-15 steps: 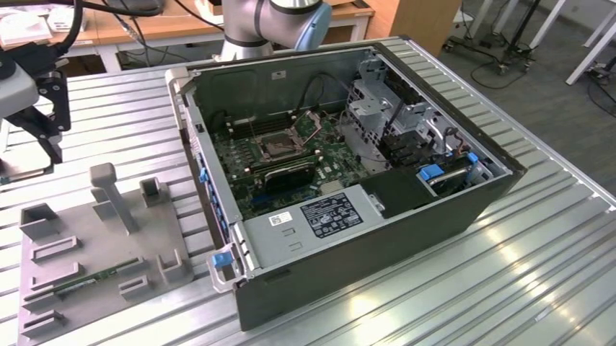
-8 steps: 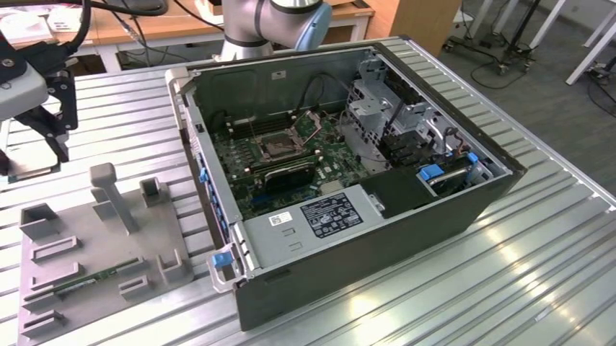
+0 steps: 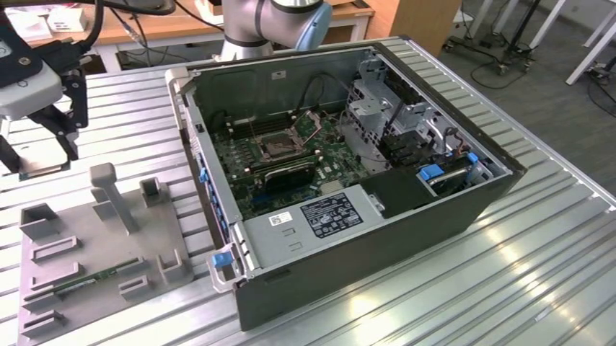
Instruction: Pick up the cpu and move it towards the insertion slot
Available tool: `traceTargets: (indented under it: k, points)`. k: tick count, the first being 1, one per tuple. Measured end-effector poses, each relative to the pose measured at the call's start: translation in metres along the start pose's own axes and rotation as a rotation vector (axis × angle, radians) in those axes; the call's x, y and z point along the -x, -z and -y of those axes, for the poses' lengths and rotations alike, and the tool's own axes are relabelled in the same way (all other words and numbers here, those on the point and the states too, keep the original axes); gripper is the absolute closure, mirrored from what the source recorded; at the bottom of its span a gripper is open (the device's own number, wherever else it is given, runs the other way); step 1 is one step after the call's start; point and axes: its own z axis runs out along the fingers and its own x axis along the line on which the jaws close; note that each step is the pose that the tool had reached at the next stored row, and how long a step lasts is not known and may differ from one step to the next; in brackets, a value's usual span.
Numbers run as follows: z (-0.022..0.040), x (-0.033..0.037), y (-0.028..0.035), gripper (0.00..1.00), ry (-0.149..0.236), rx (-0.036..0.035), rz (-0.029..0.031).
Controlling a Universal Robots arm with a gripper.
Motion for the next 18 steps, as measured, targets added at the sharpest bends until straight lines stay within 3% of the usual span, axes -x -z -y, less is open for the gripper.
traceTargets:
  k: [18]
  points:
    - [0.0003, 0.0213, -0.0001, 0.46, 0.000, 0.0000, 0.0000]
